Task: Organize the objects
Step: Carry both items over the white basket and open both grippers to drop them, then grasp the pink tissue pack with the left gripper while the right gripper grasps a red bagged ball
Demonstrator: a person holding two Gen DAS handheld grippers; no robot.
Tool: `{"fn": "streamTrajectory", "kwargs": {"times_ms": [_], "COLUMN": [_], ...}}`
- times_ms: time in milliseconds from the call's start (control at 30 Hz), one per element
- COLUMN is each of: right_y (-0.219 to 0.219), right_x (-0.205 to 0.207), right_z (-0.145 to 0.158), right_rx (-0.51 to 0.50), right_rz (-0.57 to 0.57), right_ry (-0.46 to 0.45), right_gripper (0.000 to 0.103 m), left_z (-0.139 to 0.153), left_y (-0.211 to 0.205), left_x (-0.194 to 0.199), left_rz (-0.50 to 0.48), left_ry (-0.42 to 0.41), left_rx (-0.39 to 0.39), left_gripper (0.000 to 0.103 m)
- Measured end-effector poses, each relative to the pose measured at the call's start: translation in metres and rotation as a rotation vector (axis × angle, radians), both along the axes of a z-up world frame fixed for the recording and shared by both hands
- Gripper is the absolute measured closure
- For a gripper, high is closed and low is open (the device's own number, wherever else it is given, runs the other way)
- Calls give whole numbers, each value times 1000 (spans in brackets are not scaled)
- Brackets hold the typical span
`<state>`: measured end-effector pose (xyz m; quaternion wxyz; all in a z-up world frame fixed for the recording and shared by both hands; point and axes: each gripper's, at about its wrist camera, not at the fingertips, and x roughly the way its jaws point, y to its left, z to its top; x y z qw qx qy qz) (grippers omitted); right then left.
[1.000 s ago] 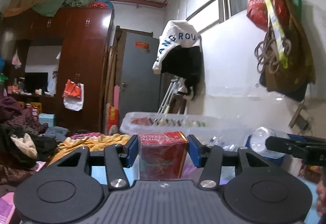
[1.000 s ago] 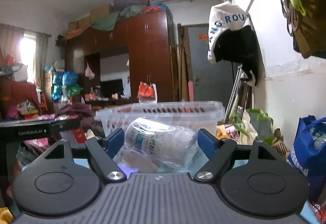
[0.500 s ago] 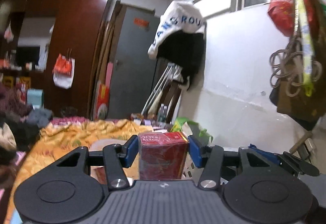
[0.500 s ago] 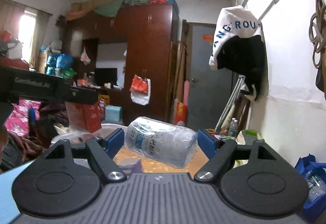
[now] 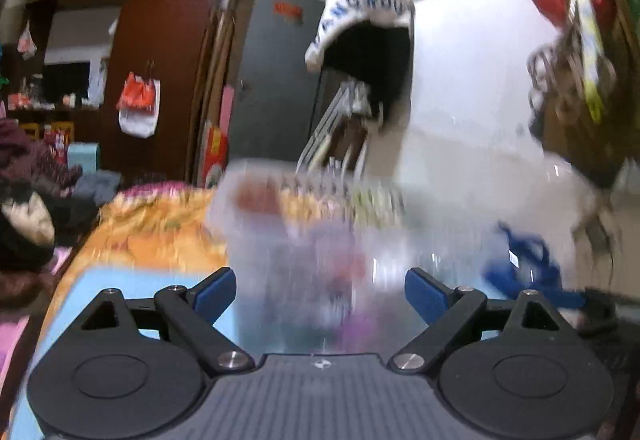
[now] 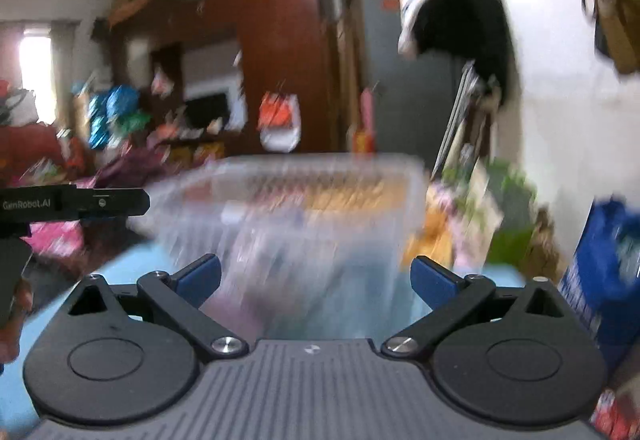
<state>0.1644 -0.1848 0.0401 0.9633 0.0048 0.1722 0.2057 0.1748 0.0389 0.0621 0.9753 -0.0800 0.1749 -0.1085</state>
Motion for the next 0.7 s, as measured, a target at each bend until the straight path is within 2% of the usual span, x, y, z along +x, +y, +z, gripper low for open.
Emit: {"fn": "streamTrajectory", "kwargs": {"times_ms": [67,167,267,367,500,600,700], "right_y": [-10,-16,-8,-5,-7,-5,-3], "right_x": [-21,-43,-43,-35,-26,-29,-25], "right_z": [-19,-34,-40,-39,-40,-40,-43], "right_rx": [56,89,21,24,26,6,-9], "right_rz": [10,25,11,26,31,12,25], "right_ry": [23,-4,-7,33,84,73,105], "right_gripper": [0,6,16,24,24,24,24], "left_z": [-19,-39,-45,-44,-46,-47,-48], "left_y": [4,5,-4,-12,-17,-23,-28], "left_x": [-19,-34,-41,-42,-38,-36,-35], "left_rz": [-22,-68,-64,-68,-70,-76,-62], "left_ry": [24,62,65,53,89,101,107], "left_rx": [-34,-55,-3,53,89,113,141], "left_gripper": [10,10,10,10,10,10,10]}}
